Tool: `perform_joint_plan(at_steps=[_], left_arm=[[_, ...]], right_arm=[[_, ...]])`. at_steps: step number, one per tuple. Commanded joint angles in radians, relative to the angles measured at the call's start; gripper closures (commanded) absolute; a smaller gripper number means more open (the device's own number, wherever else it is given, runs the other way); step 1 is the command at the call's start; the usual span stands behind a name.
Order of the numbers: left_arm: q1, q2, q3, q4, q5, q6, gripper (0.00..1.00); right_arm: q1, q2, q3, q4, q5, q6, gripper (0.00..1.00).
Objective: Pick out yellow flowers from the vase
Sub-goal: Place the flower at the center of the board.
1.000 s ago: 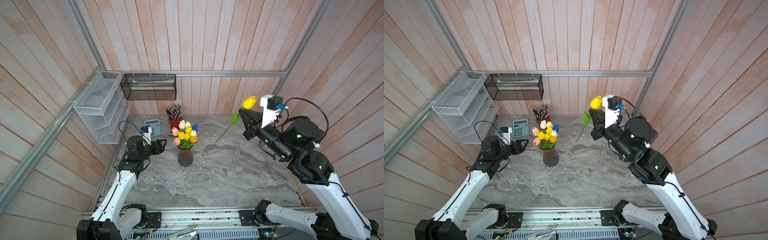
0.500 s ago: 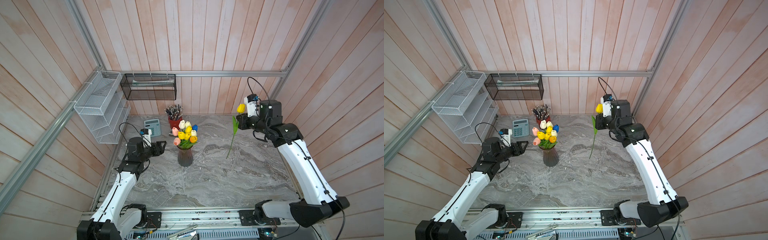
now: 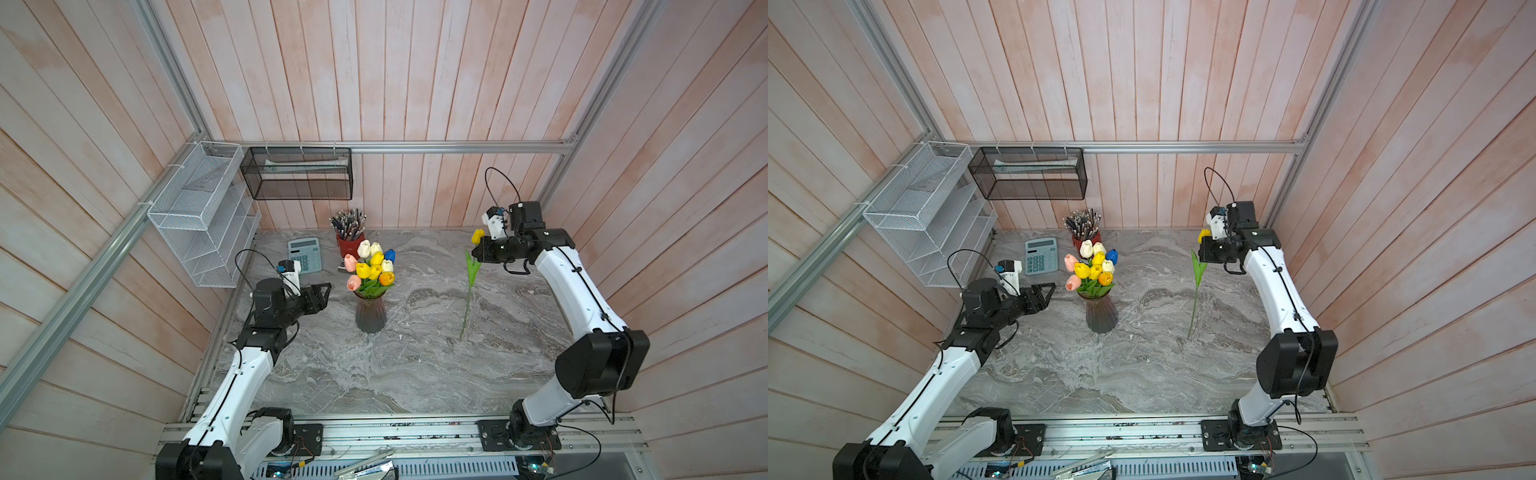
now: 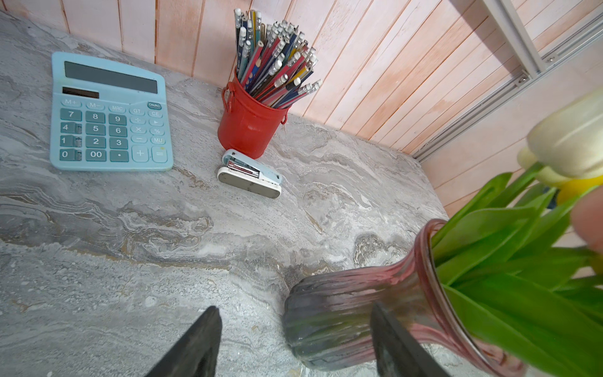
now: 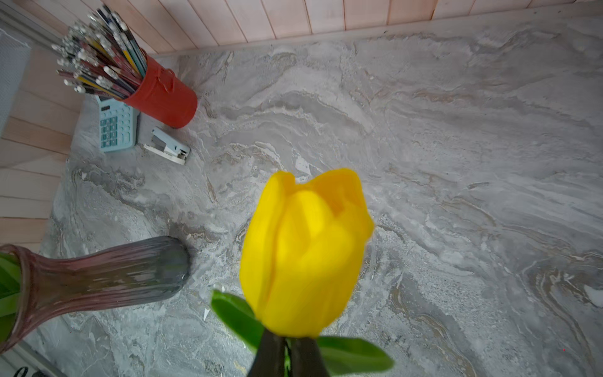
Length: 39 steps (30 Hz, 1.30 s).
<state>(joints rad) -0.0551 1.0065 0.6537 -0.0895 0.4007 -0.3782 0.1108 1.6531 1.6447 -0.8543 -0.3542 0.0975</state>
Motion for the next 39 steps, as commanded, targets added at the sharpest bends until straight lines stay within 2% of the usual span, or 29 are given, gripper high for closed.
perform_joint_plan(at_steps=[1, 10, 16, 27, 39], left_arm=[[0.008, 0.006, -0.018, 0.052, 0.037, -0.021, 0.27], [0.017, -0.019, -0.013, 0.04, 0.043, -0.019, 0.27], [0.02, -0.019, -0.013, 0.033, 0.054, -0.019, 0.27], [0.03, -0.024, -0.012, 0.022, 0.05, -0.014, 0.27], [0.037, -0.031, -0.017, 0.013, 0.049, -0.011, 0.27]], right_arm=[[-0.004, 0.081, 0.033, -0.072, -0.079, -0.067, 0.95], [-0.005, 0.272, 0.108, -0.136, -0.139, -0.124, 0.95], [-0.005, 0.362, 0.146, -0.157, -0.124, -0.13, 0.96], [-0.007, 0.483, 0.145, -0.091, -0.083, -0.097, 0.95], [-0.006, 0.53, 0.107, 0.007, -0.054, -0.02, 0.93]])
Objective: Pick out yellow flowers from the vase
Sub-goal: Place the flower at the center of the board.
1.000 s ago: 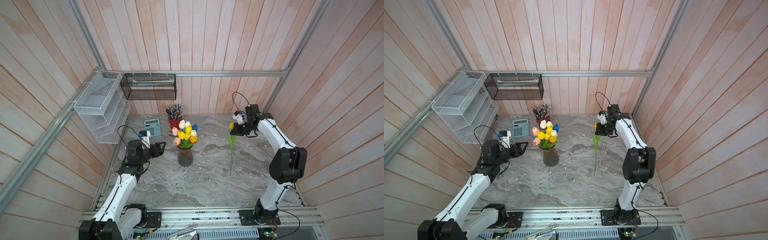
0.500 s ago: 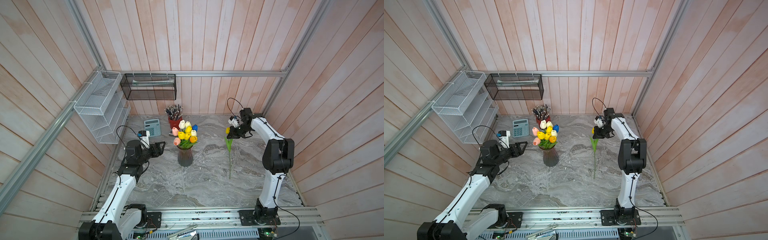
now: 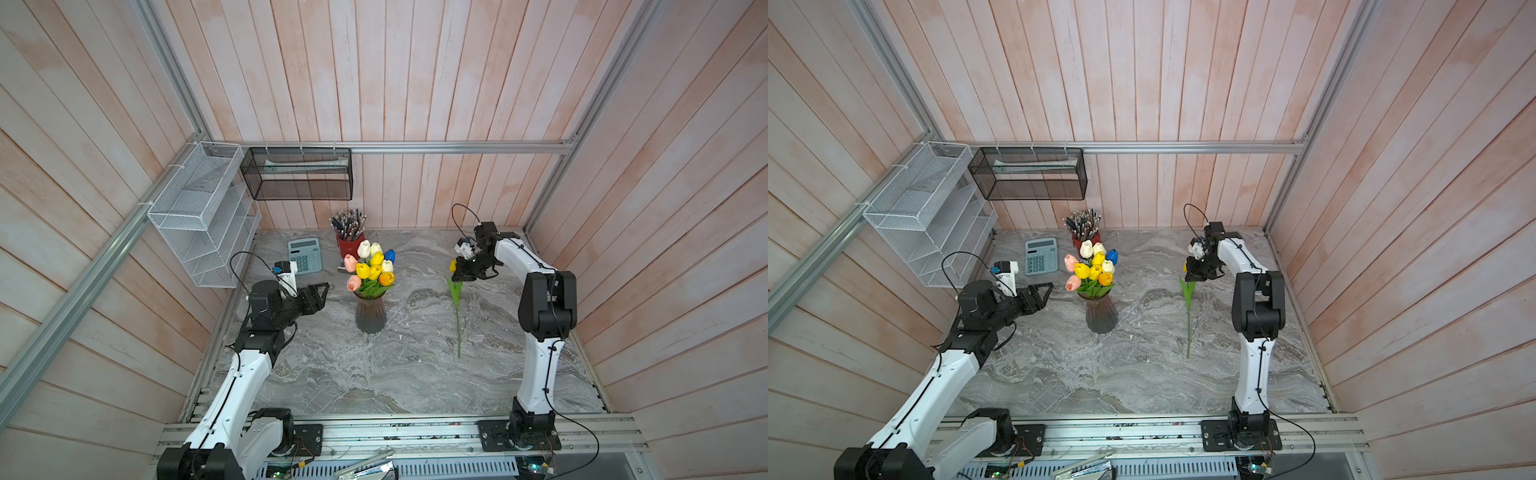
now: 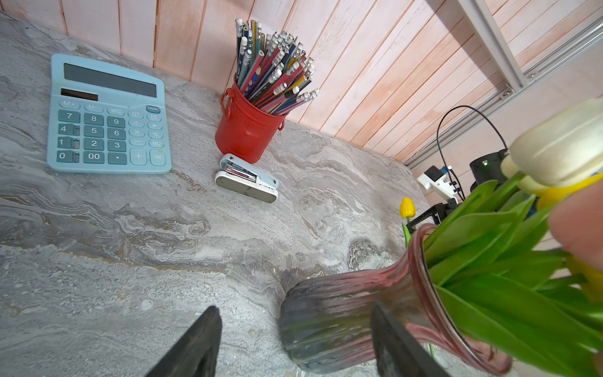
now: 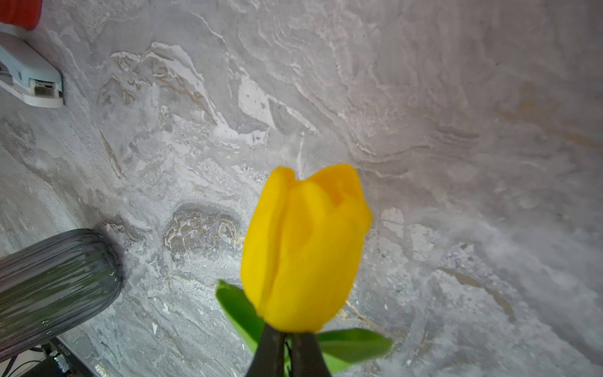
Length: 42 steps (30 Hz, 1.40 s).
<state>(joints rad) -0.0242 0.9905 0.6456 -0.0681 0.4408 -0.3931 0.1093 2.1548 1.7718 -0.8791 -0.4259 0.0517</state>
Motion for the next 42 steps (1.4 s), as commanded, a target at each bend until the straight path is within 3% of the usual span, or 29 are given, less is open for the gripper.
perform_joint_plan(at_steps=[1, 20, 29, 39, 42], left_arm=[[0.006, -0.015, -0.009, -0.011, 0.007, 0.005, 0.27], [0.013, -0.014, -0.004, -0.025, 0.002, 0.005, 0.27], [0.018, -0.008, -0.006, -0.022, -0.007, 0.0, 0.27], [0.023, 0.005, 0.0, -0.016, 0.0, -0.01, 0.27], [0.023, 0.006, 0.006, -0.019, 0.006, -0.009, 0.27]], right_arm=[[-0.004, 0.03, -0.029, 0.041, 0.02, 0.032, 0.93], [0.035, 0.045, -0.098, 0.12, 0.042, 0.068, 0.92], [0.038, 0.036, -0.101, 0.119, 0.053, 0.065, 0.85], [0.045, -0.094, -0.128, 0.104, 0.076, 0.048, 0.8], [0.051, -0.177, -0.168, 0.13, 0.084, 0.028, 0.71]])
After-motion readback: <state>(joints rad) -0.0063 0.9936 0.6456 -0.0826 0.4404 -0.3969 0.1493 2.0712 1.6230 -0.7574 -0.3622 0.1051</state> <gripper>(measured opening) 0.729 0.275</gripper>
